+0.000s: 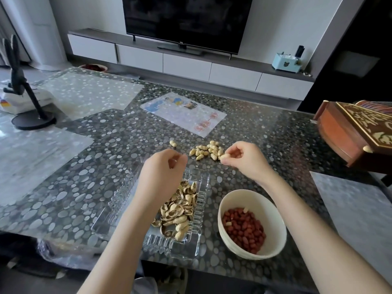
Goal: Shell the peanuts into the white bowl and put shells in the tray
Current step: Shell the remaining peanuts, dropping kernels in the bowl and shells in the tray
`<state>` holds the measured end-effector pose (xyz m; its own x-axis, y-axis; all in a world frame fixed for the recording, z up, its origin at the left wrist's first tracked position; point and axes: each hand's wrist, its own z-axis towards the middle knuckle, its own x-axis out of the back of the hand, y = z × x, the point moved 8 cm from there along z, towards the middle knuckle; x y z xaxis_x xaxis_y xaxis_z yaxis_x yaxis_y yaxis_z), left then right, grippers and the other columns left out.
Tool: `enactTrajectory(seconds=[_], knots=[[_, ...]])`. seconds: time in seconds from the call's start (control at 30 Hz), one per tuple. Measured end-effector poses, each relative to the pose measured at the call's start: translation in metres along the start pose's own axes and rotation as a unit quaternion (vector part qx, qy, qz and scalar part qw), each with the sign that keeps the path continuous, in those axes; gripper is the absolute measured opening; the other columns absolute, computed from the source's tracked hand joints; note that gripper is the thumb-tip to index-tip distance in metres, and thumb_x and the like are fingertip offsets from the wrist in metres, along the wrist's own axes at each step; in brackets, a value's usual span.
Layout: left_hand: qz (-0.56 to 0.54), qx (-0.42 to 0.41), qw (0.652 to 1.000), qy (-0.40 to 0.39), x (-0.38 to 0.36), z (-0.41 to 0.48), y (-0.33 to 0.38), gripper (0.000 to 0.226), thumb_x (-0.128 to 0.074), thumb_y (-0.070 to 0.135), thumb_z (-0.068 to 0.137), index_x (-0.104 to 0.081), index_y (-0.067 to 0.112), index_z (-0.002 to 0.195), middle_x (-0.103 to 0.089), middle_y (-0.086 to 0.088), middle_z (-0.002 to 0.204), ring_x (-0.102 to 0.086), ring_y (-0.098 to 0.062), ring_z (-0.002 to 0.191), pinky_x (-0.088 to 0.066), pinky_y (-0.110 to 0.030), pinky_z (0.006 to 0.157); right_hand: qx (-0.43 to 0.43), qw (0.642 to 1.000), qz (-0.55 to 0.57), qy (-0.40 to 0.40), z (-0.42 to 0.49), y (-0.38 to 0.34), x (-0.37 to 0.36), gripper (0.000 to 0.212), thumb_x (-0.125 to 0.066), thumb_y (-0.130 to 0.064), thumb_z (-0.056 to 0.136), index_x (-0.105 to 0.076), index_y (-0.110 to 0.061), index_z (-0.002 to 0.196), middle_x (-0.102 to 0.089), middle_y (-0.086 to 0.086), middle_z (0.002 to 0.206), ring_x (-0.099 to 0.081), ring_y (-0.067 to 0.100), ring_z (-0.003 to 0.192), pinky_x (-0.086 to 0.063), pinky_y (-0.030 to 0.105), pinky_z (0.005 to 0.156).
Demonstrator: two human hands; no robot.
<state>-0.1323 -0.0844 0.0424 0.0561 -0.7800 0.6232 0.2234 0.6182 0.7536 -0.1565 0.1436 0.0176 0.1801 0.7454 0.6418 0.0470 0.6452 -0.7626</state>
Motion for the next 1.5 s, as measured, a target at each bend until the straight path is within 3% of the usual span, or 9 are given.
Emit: enactTrajectory(seconds=[0.1,0.2,0.37,0.6,0.73,0.93,1.2,1.37,1.5], knots=[[-0.084,-0.024,0.993,-0.080,-0.019,-0.013,0.017,0.038,-0.047,0.039,0.095,-0.064,0.007,0.084,-0.061,-0.011,0.066,-0.038,-0.010,0.046,-0.029,-0.014,0.042,0.023,0.985,0.171,-0.016,-0.046,-0.032,0.007,0.018,-0.083,-0.012,0.070,-0.068,-0.015,0.080,-0.071,0.000,0.076,-0.063,0.007,0.070,-0.050,0.018,0.064],[-0.170,-0.052,0.973,-0.148,-0.035,-0.030,0.034,0.050,-0.045,0.054,0.087,-0.068,0.010,0.087,-0.065,-0.014,0.073,-0.047,-0.014,0.058,-0.038,-0.025,0.056,0.034,0.964,0.262,-0.033,-0.090,-0.050,0.010,0.022,-0.080,-0.021,0.062,-0.069,-0.017,0.080,-0.072,0.002,0.075,-0.066,0.009,0.070,-0.051,0.019,0.064],[-0.240,-0.058,0.947,-0.204,-0.051,-0.050,0.052,0.040,-0.050,0.045,0.090,-0.068,0.010,0.084,-0.052,0.004,0.061,-0.042,-0.009,0.057,-0.032,-0.027,0.056,0.063,0.969,0.236,0.022,-0.130,-0.051,0.018,0.021,-0.078,-0.028,0.062,-0.067,-0.019,0.077,-0.074,0.005,0.079,-0.072,0.020,0.077,-0.058,0.036,0.073],[-0.243,-0.108,0.929,-0.257,-0.061,-0.064,0.072,0.041,-0.043,0.046,0.088,-0.057,0.008,0.077,-0.046,-0.005,0.067,-0.042,-0.009,0.065,-0.038,-0.028,0.066,0.050,0.981,0.185,-0.042,-0.148,-0.038,0.020,0.040,-0.055,-0.055,0.084,-0.064,-0.017,0.072,-0.059,0.002,0.061,-0.054,0.013,0.054,-0.042,0.024,0.054],[-0.276,-0.109,0.908,-0.295,-0.070,-0.071,0.080,0.038,-0.040,0.044,0.088,-0.053,0.012,0.072,-0.045,0.010,0.064,-0.041,-0.003,0.060,-0.037,-0.020,0.065,0.065,0.975,0.198,-0.075,-0.154,-0.043,0.015,0.038,-0.045,-0.044,0.094,-0.056,-0.017,0.069,-0.048,-0.002,0.061,-0.045,0.011,0.058,-0.036,0.022,0.054],[-0.362,-0.038,0.885,-0.290,-0.085,-0.079,0.083,0.041,-0.039,0.053,0.088,-0.054,0.016,0.076,-0.051,0.011,0.067,-0.049,-0.003,0.067,-0.044,-0.022,0.069,0.074,0.983,0.169,-0.021,-0.155,-0.045,0.021,0.032,-0.040,-0.024,0.099,-0.059,-0.016,0.075,-0.057,-0.019,0.059,-0.055,-0.005,0.059,-0.040,0.009,0.058],[-0.408,-0.043,0.874,-0.262,-0.092,-0.079,0.093,0.043,-0.042,0.047,0.092,-0.046,0.007,0.079,-0.047,-0.008,0.081,-0.048,-0.020,0.080,-0.045,-0.051,0.085,0.055,0.979,0.191,0.041,-0.156,-0.035,0.031,0.032,-0.046,-0.027,0.097,-0.067,-0.006,0.088,-0.070,0.005,0.080,-0.067,0.011,0.078,-0.052,0.020,0.069],[-0.436,-0.021,0.865,-0.246,-0.094,-0.081,0.096,0.044,-0.043,0.045,0.095,-0.053,0.004,0.084,-0.056,-0.014,0.085,-0.055,-0.027,0.083,-0.045,-0.057,0.088,0.058,0.977,0.187,0.079,-0.157,-0.035,0.033,0.032,-0.044,-0.026,0.098,-0.066,-0.006,0.087,-0.070,0.004,0.078,-0.066,0.011,0.074,-0.054,0.026,0.067],[-0.432,-0.013,0.875,-0.218,-0.094,-0.080,0.096,0.049,-0.041,0.048,0.092,-0.057,0.002,0.088,-0.062,-0.019,0.086,-0.061,-0.035,0.085,-0.047,-0.054,0.089,0.102,0.977,0.135,0.133,-0.161,-0.044,0.036,0.034,-0.039,-0.036,0.099,-0.055,-0.024,0.072,-0.058,-0.016,0.060,-0.054,0.003,0.055,-0.038,0.012,0.051]])
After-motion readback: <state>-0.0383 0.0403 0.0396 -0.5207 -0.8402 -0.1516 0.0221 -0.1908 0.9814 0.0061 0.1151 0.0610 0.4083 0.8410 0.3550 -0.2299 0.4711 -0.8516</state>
